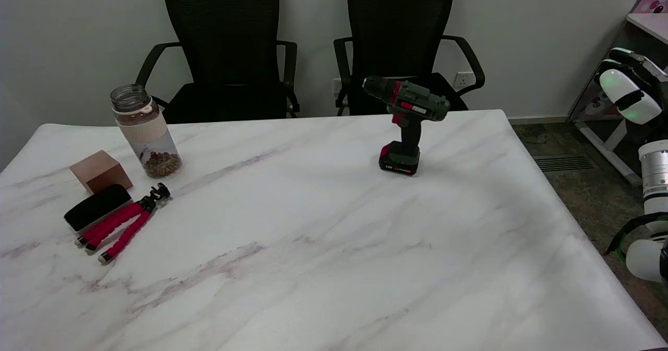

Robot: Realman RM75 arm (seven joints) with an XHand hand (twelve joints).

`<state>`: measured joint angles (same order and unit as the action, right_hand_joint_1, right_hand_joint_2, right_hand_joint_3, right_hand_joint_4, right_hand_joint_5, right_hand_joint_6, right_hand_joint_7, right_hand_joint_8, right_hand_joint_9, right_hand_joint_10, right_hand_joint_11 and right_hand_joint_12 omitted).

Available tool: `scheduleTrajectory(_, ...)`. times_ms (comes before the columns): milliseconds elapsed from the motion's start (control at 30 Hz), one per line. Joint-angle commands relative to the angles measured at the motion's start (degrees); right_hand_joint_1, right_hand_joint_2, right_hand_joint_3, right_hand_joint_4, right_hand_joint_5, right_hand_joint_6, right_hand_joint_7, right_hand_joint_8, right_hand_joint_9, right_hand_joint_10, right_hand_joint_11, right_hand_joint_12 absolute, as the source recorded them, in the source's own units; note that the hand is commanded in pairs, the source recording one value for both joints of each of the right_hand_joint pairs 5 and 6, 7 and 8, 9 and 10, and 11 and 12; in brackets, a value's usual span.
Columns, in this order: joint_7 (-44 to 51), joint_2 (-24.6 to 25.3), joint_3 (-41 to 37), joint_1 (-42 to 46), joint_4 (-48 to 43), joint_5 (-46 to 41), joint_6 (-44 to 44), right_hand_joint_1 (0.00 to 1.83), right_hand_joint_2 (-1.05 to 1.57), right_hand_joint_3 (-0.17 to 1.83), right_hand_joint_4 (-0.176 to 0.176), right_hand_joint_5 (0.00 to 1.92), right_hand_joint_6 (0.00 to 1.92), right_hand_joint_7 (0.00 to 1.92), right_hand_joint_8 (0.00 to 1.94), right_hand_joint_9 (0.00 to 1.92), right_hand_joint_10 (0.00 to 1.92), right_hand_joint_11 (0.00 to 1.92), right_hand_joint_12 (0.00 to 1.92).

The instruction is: Pick up the power screwdriver.

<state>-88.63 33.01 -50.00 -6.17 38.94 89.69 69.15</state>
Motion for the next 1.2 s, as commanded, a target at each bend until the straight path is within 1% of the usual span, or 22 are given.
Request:
scheduleTrajectory(33,-5.33,-0.49,-0.35,1.16,-3.62,6.34,-0.33,0.86,0.19,0.85,0.079,0.57,0.57,0.57,0.57,0.51,0.51,0.51,0.51)
scheduleTrajectory(233,-5.33,-0.53,0.04,0.77,-2.73,6.78,-3.14,0.86,0.17,0.85,0.088,0.57,0.57,0.57,0.57,0.52,0.52,0.51,0.51)
scheduleTrajectory(300,-5.24,-0.53,0.08,0.43,-2.56,8.13,-4.01,0.86,0.16,0.85,0.092,0.56,0.56,0.56,0.56,0.51,0.51,0.51,0.51)
scheduleTrajectory(400,-5.32,-0.27,0.08,0.11,-2.0,10.56,-4.71,0.86,0.11,0.88,0.126,0.55,0.55,0.55,0.55,0.5,0.5,0.49,0.49)
scheduleTrajectory(500,-5.02,-0.05,0.16,0.11,1.02,11.12,-5.85,0.87,0.08,0.87,0.146,0.56,0.56,0.56,0.56,0.49,0.49,0.47,0.47)
scheduleTrajectory(600,-4.71,0.3,1.41,-0.27,3.18,11.21,-6.48,0.87,0.03,0.89,0.144,0.57,0.57,0.57,0.57,0.49,0.49,0.47,0.47)
scheduleTrajectory(700,-4.67,1.22,3.28,-1.6,4.25,11.3,-6.48,0.87,0.0,0.88,0.151,0.58,0.58,0.58,0.58,0.5,0.5,0.48,0.48)
scheduleTrajectory(967,-4.62,5.32,4.6,-5.87,5.01,18.23,-8.81,0.87,-0.03,0.85,0.147,0.56,0.56,0.56,0.56,0.49,0.49,0.48,0.48)
scheduleTrajectory(1200,-4.62,9.08,7.05,-8.54,4.52,20.17,-10.65,0.87,-0.09,0.86,0.144,0.54,0.54,0.54,0.54,0.45,0.45,0.46,0.46)
